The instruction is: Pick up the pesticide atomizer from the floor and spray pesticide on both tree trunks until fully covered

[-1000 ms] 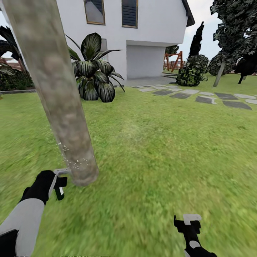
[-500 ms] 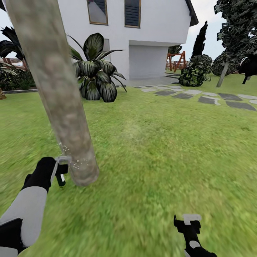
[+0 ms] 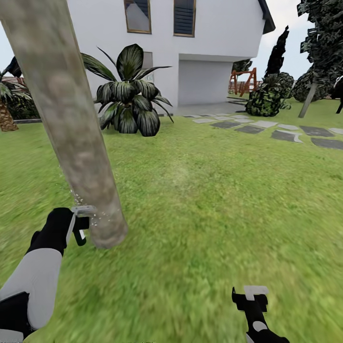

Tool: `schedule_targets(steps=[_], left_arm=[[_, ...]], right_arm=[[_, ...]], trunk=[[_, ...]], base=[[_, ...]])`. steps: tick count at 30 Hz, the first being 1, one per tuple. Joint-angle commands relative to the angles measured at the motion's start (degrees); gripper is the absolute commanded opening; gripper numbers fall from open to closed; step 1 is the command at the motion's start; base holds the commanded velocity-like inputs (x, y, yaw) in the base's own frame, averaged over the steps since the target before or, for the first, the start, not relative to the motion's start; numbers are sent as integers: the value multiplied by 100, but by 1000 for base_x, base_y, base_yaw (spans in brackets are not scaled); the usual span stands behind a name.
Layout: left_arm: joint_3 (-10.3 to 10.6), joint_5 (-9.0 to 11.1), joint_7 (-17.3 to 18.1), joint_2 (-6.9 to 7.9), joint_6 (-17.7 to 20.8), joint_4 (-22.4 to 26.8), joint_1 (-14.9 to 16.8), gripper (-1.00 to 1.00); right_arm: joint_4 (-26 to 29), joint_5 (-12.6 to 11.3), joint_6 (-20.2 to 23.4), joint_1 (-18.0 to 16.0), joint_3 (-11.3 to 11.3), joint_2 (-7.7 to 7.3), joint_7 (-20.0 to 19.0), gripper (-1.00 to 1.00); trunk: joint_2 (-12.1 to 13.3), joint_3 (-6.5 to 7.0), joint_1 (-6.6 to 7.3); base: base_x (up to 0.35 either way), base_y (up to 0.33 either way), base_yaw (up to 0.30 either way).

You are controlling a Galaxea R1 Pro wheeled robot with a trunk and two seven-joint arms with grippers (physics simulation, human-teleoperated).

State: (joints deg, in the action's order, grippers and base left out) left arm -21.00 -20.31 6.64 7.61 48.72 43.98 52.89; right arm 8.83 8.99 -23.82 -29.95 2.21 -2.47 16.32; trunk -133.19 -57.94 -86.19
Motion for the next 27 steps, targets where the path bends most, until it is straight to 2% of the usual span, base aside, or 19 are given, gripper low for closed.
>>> schedule_targets(steps=[1,3,5,6,14,19,27], left_arm=[[-18,-60,57,-5,21,23,18,-100],[-18,-59,53,-5,88,38,59,-100],[-14,-46,54,-15,416,100,73,-100],[-11,-43,53,-22,454,142,67,-100],[-14,-43,55,-10,510,256,69,-100],[-13,-43,57,-6,515,270,79,-100],[-9,-34,57,-12,524,702,85,-100]], right_arm=[[-4,59,-8,-2,22,1,24,100],[-4,59,-8,-2,24,1,25,100],[-3,59,-8,-2,25,1,25,100],[-2,59,-8,-2,25,1,22,100],[2,59,-8,-2,25,1,20,100],[-3,59,-8,-2,23,1,20,100],[4,59,-8,-2,25,1,20,100]], trunk=[[-2,-5,1],[-2,-5,1],[-2,-5,1],[-2,-5,1],[-2,-5,1],[-2,-5,1],[-2,-5,1]], base=[[0,-273,275],[22,-273,276],[160,-235,275],[237,-190,226],[270,-110,49],[27,-4,93],[1,-24,213]])
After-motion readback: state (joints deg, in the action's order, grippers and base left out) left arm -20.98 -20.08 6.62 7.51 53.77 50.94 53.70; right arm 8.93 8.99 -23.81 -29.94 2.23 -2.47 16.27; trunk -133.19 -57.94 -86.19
